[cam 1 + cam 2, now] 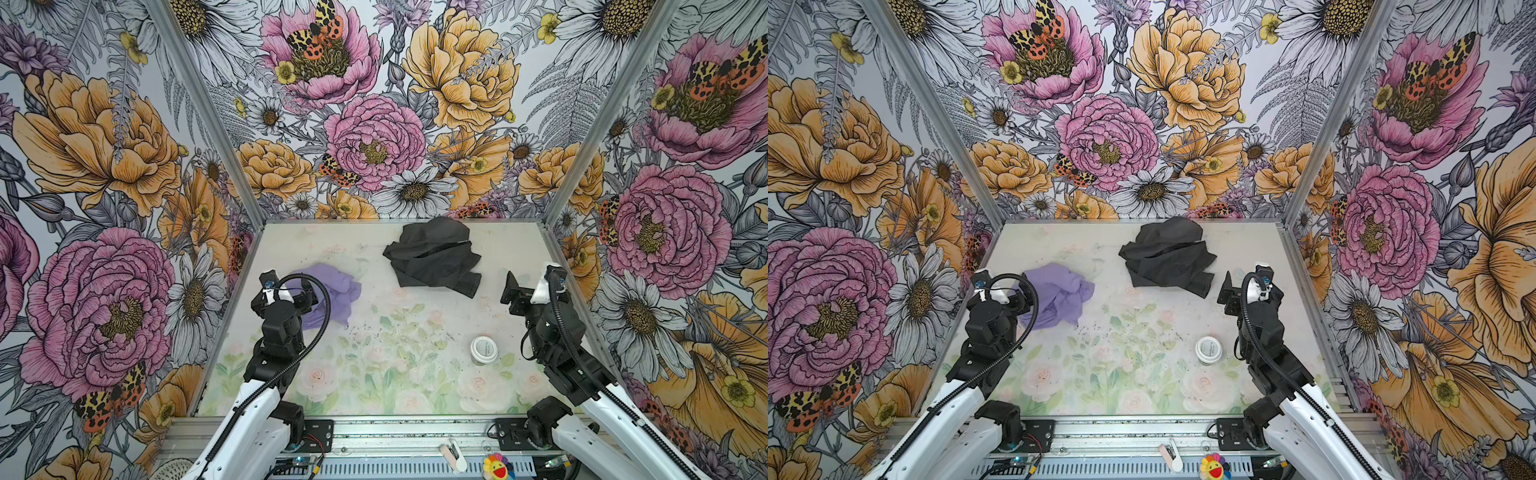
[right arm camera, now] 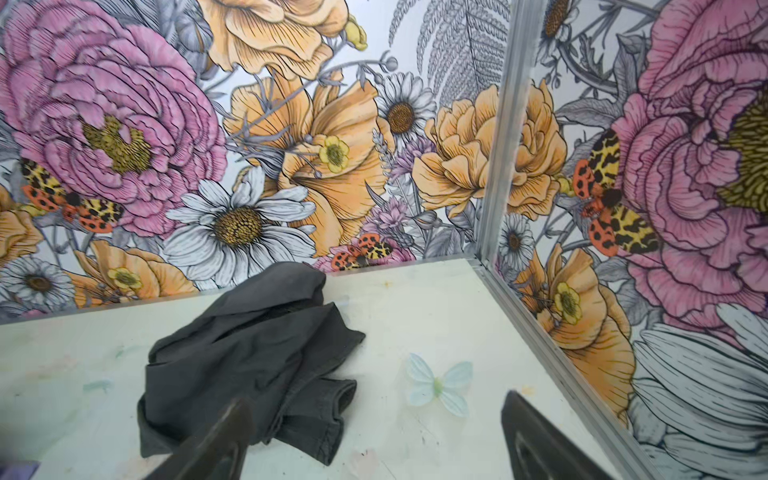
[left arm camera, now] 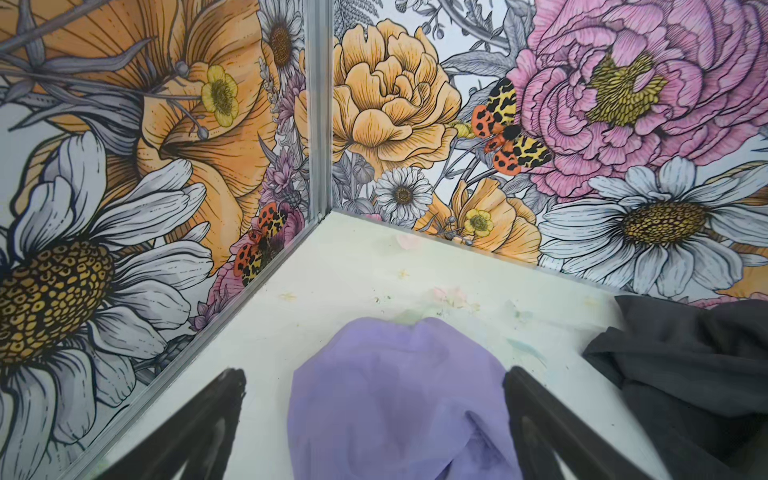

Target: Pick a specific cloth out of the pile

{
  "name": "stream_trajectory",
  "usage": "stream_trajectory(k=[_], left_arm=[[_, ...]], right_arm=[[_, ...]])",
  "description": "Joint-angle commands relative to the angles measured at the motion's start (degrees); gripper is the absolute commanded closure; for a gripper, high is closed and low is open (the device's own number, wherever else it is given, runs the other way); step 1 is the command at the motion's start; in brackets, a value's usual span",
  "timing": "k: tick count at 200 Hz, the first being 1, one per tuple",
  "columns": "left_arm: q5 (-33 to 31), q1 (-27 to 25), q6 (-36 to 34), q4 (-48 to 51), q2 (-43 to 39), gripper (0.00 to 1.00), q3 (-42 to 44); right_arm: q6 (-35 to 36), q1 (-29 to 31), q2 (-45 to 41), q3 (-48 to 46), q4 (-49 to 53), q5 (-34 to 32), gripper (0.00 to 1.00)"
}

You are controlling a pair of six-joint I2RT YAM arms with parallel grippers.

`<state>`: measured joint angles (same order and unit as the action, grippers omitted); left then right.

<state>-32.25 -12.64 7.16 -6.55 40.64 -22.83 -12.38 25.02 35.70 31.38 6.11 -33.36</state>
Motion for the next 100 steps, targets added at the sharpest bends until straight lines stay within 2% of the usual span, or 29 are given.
stream_trajectory(k=[1,26,54,100], left_arm=[[-5.08,-0.62,-0.31,-10.67,3.0,0.01,2.62],[-5.0,-0.69,-1.01,-19.43,7.26,0.01,6.67],[-4.87,-0.41,-6.16,-26.57,12.81,0.01,8.53],[0.03,2.18,-8.28,-39.51,22.07,0.01,11.22]], right_arm=[[-0.14,-3.45,1.92,-2.27,-2.46,0.19,0.05],[0.32,-8.64,5.78,-6.46,-8.29,3.99,0.04],[0.25,-15.28,11.33,-8.35,-12.07,8.79,0.01],[-1.05,-24.56,18.76,-13.23,-24.51,17.62,0.01]])
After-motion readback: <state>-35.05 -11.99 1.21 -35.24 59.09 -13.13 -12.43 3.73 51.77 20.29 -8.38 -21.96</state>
